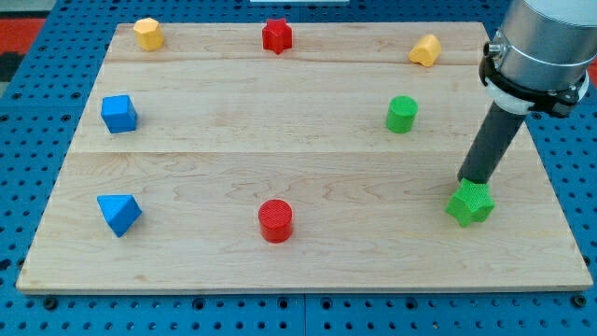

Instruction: Point your hand to the bottom right corner

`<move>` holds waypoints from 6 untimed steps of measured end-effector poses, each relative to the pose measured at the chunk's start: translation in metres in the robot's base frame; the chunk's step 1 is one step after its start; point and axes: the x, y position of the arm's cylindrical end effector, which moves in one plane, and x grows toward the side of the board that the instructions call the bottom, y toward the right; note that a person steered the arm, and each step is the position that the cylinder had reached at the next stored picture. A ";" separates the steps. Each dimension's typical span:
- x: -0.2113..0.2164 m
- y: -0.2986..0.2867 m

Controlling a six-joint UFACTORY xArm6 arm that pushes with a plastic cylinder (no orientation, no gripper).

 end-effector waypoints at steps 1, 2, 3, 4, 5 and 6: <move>-0.001 0.018; -0.001 0.061; 0.029 0.070; 0.060 0.070; 0.088 0.070; 0.112 0.070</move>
